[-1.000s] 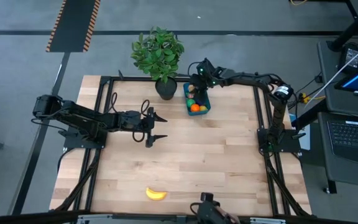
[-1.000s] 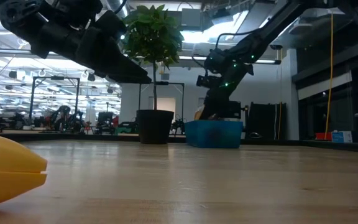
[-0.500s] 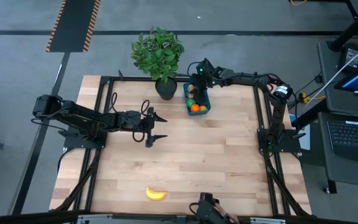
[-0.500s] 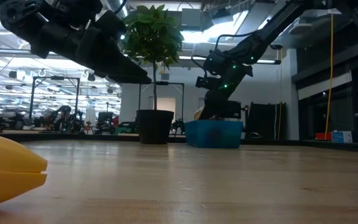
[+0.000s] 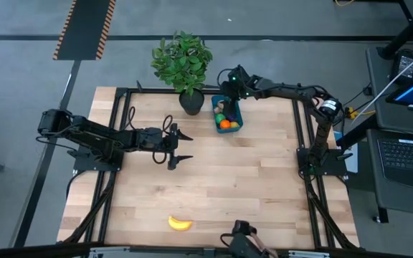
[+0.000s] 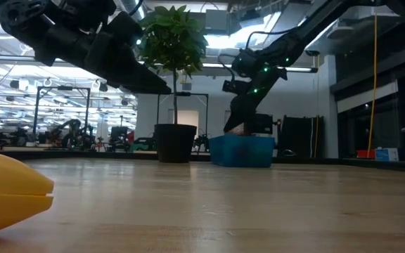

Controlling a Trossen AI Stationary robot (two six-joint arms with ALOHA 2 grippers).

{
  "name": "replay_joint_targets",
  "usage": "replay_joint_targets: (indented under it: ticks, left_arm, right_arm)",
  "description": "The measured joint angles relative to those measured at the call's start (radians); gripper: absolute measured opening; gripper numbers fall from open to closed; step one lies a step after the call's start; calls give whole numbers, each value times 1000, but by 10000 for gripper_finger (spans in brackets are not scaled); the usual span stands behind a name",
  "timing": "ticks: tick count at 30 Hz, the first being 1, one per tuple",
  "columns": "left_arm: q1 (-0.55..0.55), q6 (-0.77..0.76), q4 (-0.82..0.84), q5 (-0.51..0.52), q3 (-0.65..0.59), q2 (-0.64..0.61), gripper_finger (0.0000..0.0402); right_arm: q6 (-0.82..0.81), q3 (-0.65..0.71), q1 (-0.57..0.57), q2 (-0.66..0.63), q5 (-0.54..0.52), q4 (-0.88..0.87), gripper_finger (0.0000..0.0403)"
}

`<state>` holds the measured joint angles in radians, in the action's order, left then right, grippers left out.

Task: Pick and placing Produce into tupperware
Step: Put the banana into the blue bin

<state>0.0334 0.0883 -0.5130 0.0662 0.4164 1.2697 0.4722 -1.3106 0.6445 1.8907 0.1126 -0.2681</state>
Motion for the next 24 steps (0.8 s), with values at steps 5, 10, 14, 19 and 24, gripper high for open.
replay_joint_targets:
  ticks: [5, 10, 14, 19, 24]
  left_arm:
    - [0, -2, -6, 0, 0, 0, 331]
    - [-4, -4, -19, 0, 0, 0, 331]
    - [-4, -5, -23, 0, 0, 0, 331]
    - [-4, -12, -37, 0, 0, -3, 331]
    - [-30, -35, -117, 2, -50, -39, 331]
  right_arm:
    - [-78, 0, 0, -60, 1, -36, 293]
    - [-130, 23, -2, -136, 85, -135, 293]
    - [-178, 109, -19, -240, 197, -106, 293]
    - [-243, 339, -71, -430, 203, 102, 293]
    - [-337, 606, -160, -627, 203, 340, 294]
